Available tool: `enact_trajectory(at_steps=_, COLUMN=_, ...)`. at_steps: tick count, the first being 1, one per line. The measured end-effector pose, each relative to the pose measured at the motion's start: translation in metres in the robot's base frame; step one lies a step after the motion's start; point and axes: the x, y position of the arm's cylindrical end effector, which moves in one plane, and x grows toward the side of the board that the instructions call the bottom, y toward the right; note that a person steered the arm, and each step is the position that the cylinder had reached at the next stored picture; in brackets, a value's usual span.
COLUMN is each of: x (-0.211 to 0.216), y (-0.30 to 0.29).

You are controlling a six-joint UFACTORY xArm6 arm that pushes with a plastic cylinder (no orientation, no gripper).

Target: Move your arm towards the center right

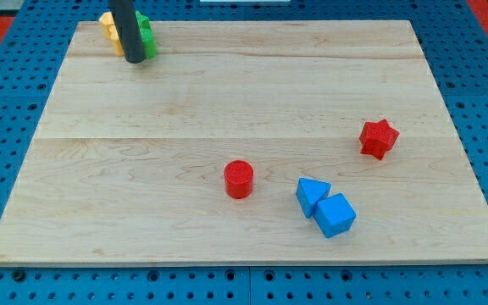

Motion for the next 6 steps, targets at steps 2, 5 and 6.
enact_trajectory(at_steps=2, x=-0.003, y=0.000)
enact_trajectory(at_steps=5, x=0.042, y=0.268)
enact_trajectory(at_steps=6, x=0.068, y=0.344)
